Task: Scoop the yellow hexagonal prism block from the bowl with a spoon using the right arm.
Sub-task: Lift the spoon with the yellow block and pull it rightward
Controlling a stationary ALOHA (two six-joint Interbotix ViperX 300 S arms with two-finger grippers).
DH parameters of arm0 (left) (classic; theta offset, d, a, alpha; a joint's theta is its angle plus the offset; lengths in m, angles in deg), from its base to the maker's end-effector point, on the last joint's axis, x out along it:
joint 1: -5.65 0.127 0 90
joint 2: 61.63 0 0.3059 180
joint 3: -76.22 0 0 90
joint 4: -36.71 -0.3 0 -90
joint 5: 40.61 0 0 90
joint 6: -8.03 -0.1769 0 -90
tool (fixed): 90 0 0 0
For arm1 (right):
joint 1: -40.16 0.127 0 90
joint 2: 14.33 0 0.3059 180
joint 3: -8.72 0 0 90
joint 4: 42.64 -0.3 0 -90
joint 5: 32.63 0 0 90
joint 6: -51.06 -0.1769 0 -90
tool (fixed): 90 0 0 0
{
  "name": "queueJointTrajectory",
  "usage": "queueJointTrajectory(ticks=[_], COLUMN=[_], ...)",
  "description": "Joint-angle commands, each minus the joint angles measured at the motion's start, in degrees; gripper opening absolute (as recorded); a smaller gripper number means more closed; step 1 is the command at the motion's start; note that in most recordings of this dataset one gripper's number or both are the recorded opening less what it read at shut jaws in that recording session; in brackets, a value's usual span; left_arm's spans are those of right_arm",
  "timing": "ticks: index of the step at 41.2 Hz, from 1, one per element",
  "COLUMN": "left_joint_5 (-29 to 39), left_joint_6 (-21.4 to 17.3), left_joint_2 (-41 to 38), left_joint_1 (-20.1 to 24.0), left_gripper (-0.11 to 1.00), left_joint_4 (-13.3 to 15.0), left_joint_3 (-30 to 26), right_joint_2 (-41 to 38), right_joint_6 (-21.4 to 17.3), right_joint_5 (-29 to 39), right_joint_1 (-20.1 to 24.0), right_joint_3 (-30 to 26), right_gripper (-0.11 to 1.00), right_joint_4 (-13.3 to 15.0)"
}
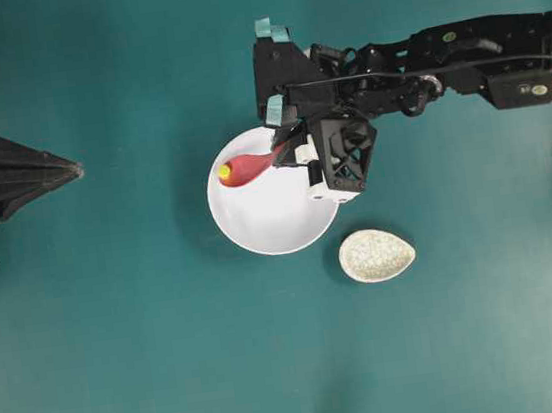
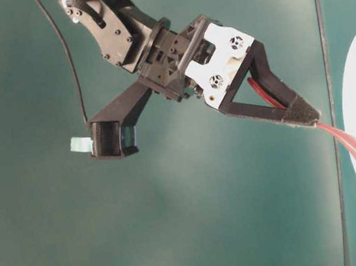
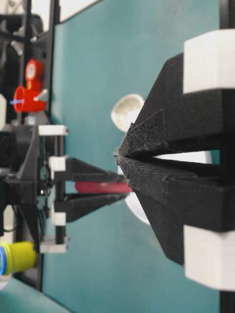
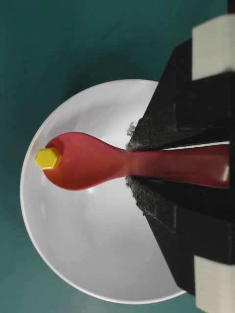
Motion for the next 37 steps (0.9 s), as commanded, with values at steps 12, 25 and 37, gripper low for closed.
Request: queueJointTrajectory(ticks=[12,25,37], left_joint_5=[-0.3,-0.3,-0.3], left_joint_6=[0.1,0.1,0.1], left_joint_2=[-0.4,-0.4,-0.4], left_joint_1=[0.1,-0.3,-0.3], left_gripper=[-0.01,-0.01,-0.01], left_joint_4=[-0.1,-0.2,-0.2], left_joint_3=[-1.1,-1.1,-1.1], right_joint_2=[5.8,13.0,16.2], right_joint_6=[-0.3,-0.3,-0.6], right_joint_5=[-8.1,-23.7,-37.0], right_joint_1=[1.1,4.5,8.8], right_joint_3=[4.7,14.9,22.4], right_gripper=[0.24,0.24,0.24], right_joint_4=[-0.3,-0.3,-0.4])
